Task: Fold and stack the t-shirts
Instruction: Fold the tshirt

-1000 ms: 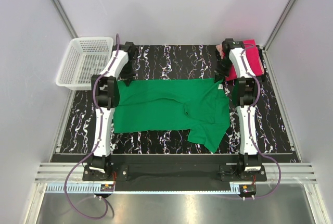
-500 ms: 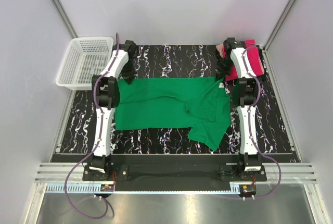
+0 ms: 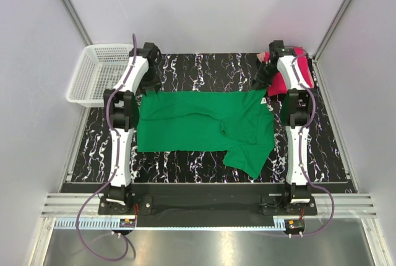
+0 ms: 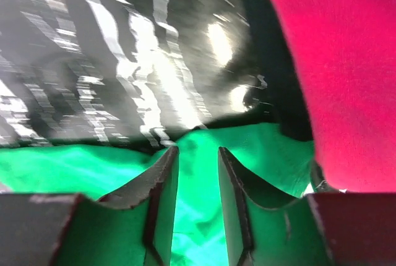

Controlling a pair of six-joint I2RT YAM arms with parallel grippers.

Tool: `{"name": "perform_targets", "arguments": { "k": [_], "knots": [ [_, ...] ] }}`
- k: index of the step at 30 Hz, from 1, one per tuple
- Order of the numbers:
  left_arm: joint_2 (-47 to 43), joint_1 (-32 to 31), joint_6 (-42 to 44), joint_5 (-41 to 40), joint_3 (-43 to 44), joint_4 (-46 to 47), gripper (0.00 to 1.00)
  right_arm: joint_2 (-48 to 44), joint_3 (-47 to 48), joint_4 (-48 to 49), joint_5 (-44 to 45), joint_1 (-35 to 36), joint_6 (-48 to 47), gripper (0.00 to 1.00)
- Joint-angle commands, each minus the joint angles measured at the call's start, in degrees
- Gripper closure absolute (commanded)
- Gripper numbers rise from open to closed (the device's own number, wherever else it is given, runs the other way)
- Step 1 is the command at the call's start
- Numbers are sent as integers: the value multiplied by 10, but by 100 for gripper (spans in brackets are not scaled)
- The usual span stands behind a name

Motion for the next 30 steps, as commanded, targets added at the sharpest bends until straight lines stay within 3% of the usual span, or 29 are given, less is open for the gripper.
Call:
{"name": "perform_targets", "arguments": {
  "k": [1,4,13,17,30],
  "knots": [
    [-99,12,3,-6,-5,19,45,-73,29,59,-18,-2,7,62],
    [-124,12,6,-25,-39,18,45,-67,53,18,5,-2,10,68],
    [-192,12,6,-33,-171,68,46,-95,17,-1,26,-1,-17,67],
    [-172,6,0,-37,-180,71,47,-70,8,-20,17,-1,-12,74],
    [-87,-2,0,-61,-146,79,48,-14,-8,-21,34,1,-24,76]
  ]
}}
